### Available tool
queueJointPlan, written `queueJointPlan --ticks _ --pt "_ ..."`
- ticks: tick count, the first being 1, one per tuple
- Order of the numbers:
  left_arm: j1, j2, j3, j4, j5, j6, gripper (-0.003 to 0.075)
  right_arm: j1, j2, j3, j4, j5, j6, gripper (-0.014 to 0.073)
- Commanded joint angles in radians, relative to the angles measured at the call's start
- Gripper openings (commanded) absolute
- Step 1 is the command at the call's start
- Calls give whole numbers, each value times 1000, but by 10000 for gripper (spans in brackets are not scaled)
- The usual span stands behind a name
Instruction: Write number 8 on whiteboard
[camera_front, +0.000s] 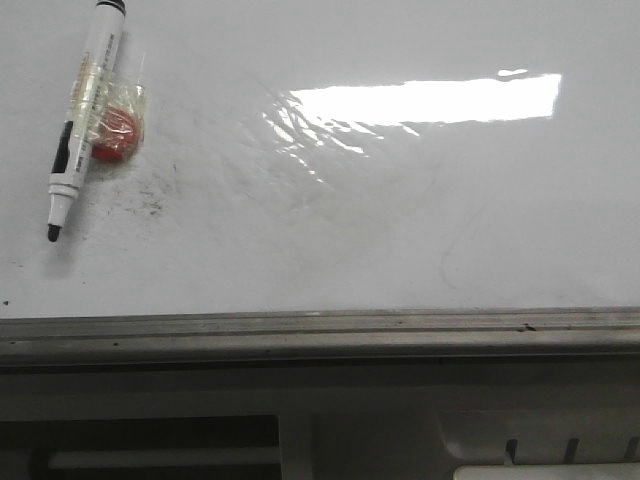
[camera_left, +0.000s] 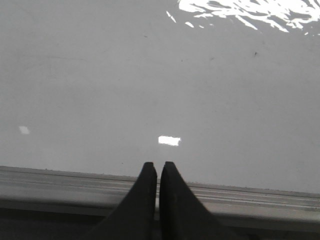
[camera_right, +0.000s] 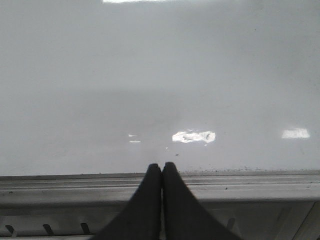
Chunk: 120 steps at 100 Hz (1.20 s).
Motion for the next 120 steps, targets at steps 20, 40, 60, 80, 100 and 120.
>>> queueJointPlan --ticks 20,40,60,80,100,120 --pt "3 -32 32 3 -41 -9 -20 2 -22 12 -9 -63 -5 -64" --pt "3 -32 32 7 -41 -9 -20 2 -22 12 -9 -63 -5 -64" --pt "3 -32 32 11 -41 -9 -20 2 -22 12 -9 -63 -5 -64" --pt "3 -32 32 11 -43 -9 -20 2 -22 12 -9 -63 -5 -64" --pt "3 -32 32 11 -43 -9 -20 2 -22 12 -9 -63 -5 -64" --pt "3 -32 32 11 -43 -9 -20 2 -22 12 -9 -76 -5 -64"
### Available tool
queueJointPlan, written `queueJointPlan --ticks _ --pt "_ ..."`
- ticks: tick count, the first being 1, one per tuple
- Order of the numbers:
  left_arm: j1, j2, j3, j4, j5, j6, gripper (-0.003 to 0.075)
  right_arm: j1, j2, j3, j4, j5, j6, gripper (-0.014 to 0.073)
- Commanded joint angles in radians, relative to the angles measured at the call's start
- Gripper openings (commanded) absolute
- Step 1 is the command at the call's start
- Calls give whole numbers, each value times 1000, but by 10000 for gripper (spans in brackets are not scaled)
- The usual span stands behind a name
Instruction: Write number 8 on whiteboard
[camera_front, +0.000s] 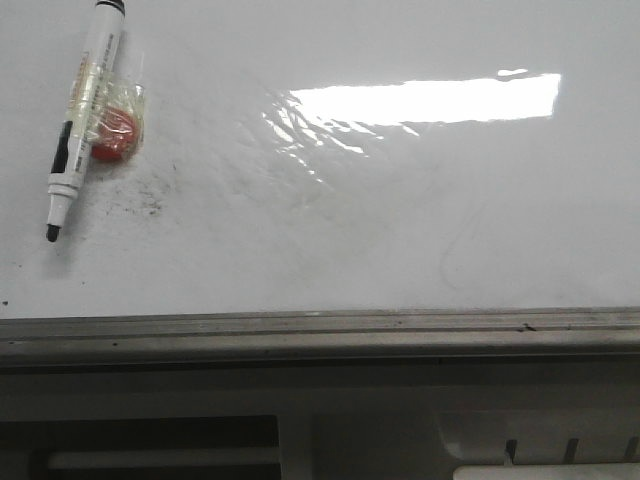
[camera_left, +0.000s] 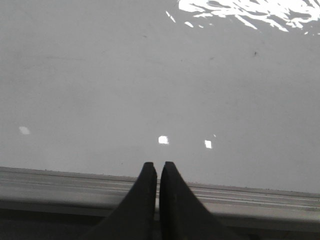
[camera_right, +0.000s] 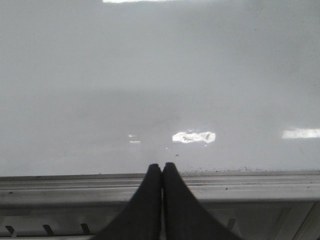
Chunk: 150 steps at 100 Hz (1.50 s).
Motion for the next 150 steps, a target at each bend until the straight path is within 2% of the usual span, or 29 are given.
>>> queueJointPlan --ticks 1,27,61,98,118,129,142,150 --pt "3 -32 32 7 -43 -9 -20 2 -22 12 -9 -78 -5 -64" --pt "3 -32 32 -5 -100 -9 -20 2 -22 12 -9 -106 -5 -64" --pt "3 -32 32 -5 -118 -9 -20 2 -22 12 -15 -311 -5 -64" --pt "3 -31 32 -5 -481 -9 -20 2 -22 12 2 -441 -5 -63" --pt "3 -31 32 -5 -617 -7 -20 2 -20 12 25 -407 1 -63" --pt "3 -31 32 -12 -624 -7 -20 2 -12 10 59 -407 4 -63" --pt "3 -31 19 -127 -667 -37 -20 2 8 -39 87 -387 4 -63" --pt "3 -31 7 -107 -637 -35 -21 2 31 -89 87 -311 4 -63"
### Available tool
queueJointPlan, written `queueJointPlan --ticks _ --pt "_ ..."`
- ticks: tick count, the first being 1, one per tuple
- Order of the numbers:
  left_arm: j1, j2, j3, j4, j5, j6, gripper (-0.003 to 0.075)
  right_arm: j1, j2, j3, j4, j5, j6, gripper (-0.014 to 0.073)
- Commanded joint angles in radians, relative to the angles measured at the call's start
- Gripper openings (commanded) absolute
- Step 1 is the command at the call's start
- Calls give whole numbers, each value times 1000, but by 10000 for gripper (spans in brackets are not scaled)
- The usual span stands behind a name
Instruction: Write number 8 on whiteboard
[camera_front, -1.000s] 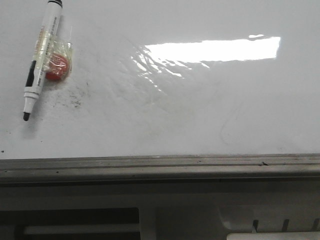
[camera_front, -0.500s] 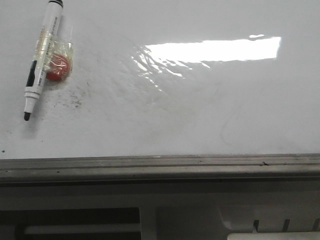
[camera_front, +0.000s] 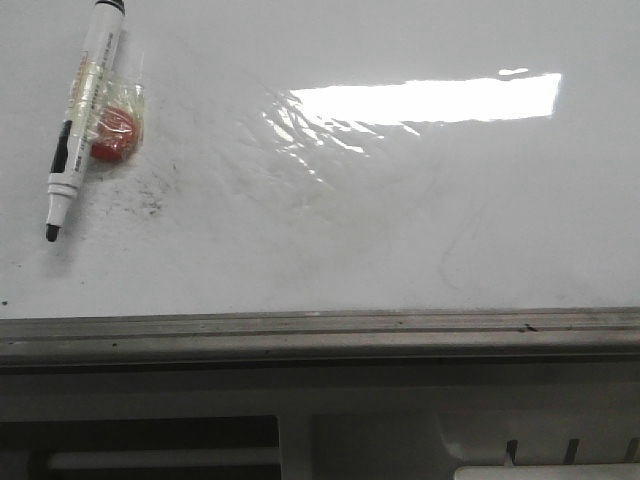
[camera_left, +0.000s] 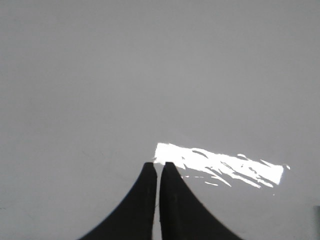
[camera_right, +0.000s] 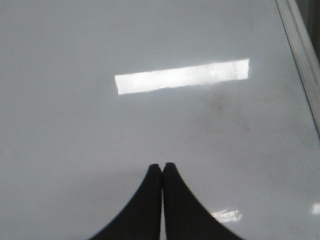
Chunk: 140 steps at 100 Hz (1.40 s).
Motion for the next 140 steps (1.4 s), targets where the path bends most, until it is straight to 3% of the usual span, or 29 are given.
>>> queueJointPlan --ticks 1,11,32,45,60,67,74,86,96,114,140 --pt "3 -31 3 -7 -55 -13 -21 2 34 -77 5 -5 1 -63" --pt "3 -20 -47 1 58 -13 -21 2 74 -145 5 139 1 -63" --pt "1 50 -203 54 296 -11 -20 2 169 -225 5 252 1 -63" --pt "1 114 -260 54 404 14 -20 2 184 -225 9 234 1 -63" --pt "1 176 -297 54 480 162 -20 2 184 -225 9 169 1 -63" --pt "1 197 -306 52 480 241 -9 2 184 -223 9 163 1 -63" --pt "1 212 -308 46 446 265 58 2 184 -222 9 161 1 -63" --pt "1 251 -306 -22 341 265 286 2 185 -222 9 161 1 -63" --pt "1 294 -306 -63 247 265 409 2 185 -222 9 161 1 -63" --pt "-70 389 -306 -65 165 265 418 2 185 -221 9 160 1 -63" --pt "-367 550 -306 -22 49 265 418 2 185 -221 9 158 1 -63"
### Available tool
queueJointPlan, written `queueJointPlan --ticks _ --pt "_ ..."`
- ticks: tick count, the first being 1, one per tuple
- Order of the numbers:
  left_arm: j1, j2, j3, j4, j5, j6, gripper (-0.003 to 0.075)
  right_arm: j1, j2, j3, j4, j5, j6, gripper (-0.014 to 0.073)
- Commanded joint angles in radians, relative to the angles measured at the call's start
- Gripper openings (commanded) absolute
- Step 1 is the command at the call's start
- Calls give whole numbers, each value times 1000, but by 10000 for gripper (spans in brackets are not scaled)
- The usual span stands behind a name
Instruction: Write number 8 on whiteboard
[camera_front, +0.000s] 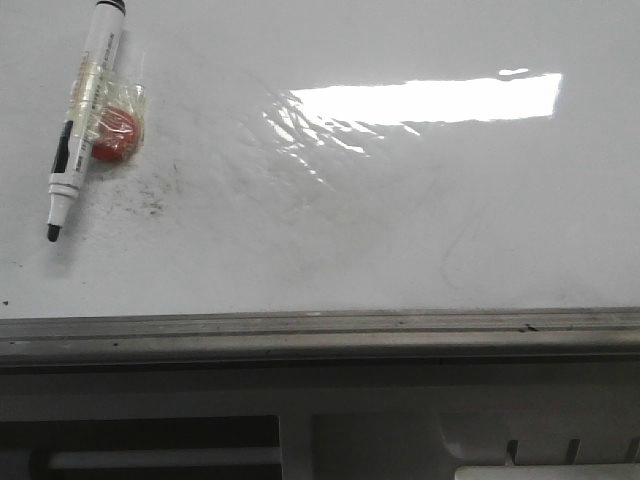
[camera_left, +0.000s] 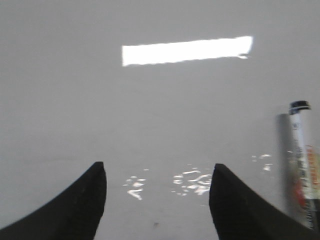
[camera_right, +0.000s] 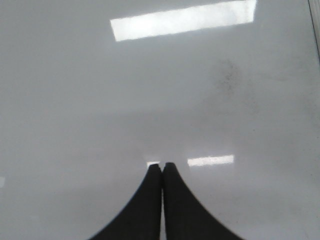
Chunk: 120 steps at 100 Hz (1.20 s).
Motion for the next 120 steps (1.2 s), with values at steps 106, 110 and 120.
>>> queueJointPlan --ticks 106,110,120 --pt "-410 574 -36 -82 -474 -7 -20 257 68 -42 -3 5 -1 -63" --pt "-410 574 -36 -78 -474 -7 -20 314 94 -46 -7 5 -1 -63" --pt "-410 574 -36 -7 -474 -7 -20 436 174 -74 -21 -2 -31 -62"
